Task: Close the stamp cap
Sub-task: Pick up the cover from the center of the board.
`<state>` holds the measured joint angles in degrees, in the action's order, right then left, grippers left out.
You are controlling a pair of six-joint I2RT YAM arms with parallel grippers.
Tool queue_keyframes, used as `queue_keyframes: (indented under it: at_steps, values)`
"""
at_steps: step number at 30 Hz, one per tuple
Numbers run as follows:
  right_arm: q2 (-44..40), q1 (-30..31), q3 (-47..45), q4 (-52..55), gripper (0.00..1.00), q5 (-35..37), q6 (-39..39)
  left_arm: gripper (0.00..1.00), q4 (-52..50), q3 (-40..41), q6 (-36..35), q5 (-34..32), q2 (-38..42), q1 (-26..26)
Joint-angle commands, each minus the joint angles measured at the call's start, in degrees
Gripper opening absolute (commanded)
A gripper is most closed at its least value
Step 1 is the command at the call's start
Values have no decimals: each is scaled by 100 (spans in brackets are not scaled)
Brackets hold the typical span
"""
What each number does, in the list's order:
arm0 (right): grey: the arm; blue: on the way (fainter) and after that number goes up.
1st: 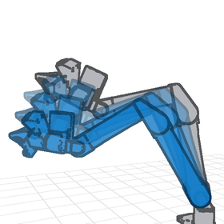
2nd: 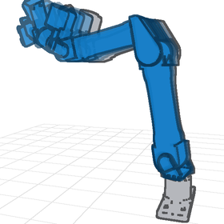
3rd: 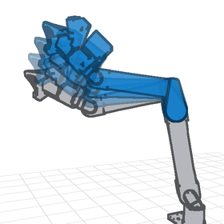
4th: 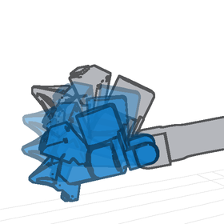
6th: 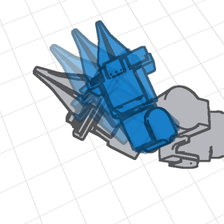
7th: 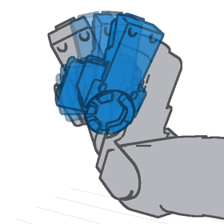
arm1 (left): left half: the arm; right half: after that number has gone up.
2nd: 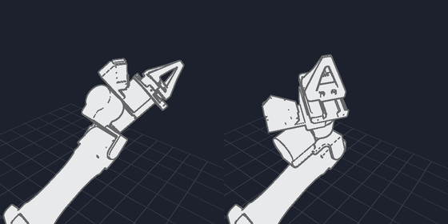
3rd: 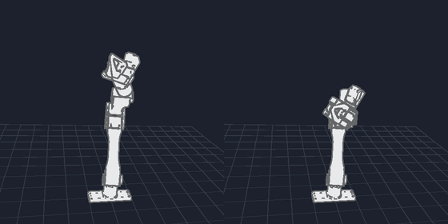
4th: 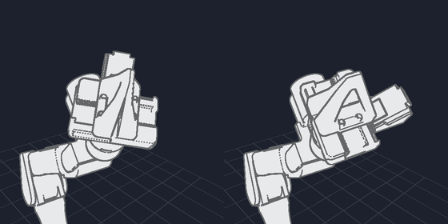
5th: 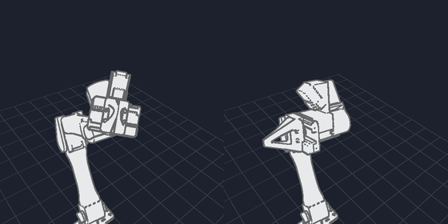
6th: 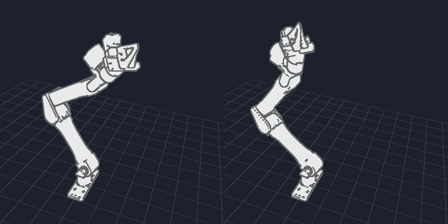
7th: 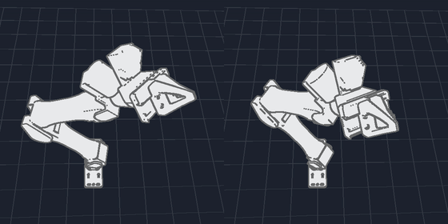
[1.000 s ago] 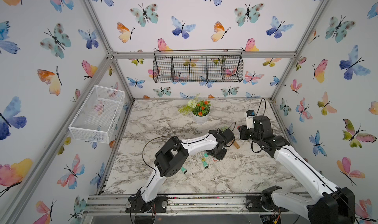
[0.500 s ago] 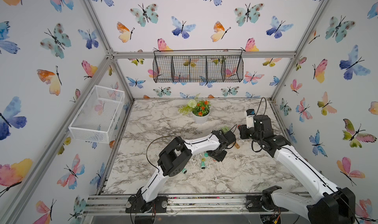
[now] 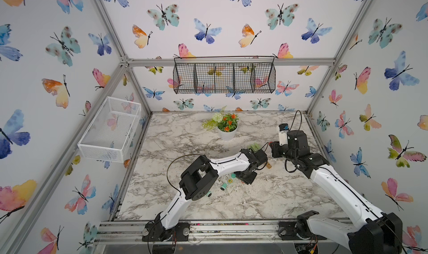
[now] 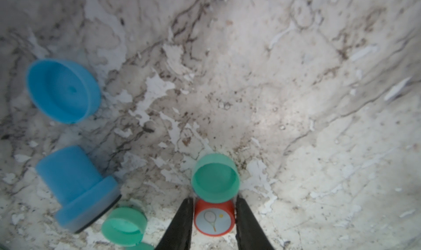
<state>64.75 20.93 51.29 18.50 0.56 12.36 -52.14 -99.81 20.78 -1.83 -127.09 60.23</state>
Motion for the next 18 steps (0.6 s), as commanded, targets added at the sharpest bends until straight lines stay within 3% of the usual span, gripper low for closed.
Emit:
queue_keyframes:
  at_steps: [1, 18]
  values:
    - [-102, -36, 57, 75, 2, 98, -49, 36, -322, -54, -12, -42, -70, 50]
    - [-103, -36, 46, 48, 2, 61, -32, 35, -384, -52, -87, 180, -87, 51]
